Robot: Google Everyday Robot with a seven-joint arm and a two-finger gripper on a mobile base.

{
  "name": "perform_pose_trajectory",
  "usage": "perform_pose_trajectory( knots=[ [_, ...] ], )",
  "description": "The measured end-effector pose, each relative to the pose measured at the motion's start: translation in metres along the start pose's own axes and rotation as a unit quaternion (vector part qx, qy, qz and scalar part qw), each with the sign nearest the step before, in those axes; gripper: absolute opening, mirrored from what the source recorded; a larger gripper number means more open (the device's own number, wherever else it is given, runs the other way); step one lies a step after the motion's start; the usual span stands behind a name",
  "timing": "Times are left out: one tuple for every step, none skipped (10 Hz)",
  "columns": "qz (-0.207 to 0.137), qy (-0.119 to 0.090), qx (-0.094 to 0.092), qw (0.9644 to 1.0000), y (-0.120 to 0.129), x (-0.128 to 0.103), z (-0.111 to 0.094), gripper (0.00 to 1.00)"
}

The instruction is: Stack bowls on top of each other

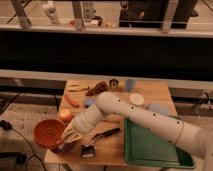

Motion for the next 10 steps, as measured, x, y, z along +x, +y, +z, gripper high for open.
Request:
perform_pose_trajectory(
  knots=[
    [0.004,0.002,-0.011,0.9999,0.004,0.003,0.001,0.00],
    [0.010,0.005,-0.017,0.9998,0.007,0.007,0.001,0.00],
    [0.014,0.008,-0.018,0.9997,0.011,0.010,0.000,0.00],
    [0.018,0.011,-0.018,0.9996,0.012,0.012,-0.001,0.00],
    [0.023,0.016,-0.018,0.9994,0.015,0.015,-0.003,0.00],
    [0.026,0.021,-0.017,0.9993,0.017,0.017,-0.005,0.00],
    [0.029,0.025,-0.017,0.9991,0.018,0.019,-0.006,0.00],
    [0.030,0.035,-0.021,0.9987,0.019,0.020,-0.008,0.00],
    [0.030,0.047,-0.031,0.9980,0.020,0.019,-0.008,0.00],
    [0.029,0.059,-0.046,0.9968,0.020,0.018,-0.006,0.00]
  ],
)
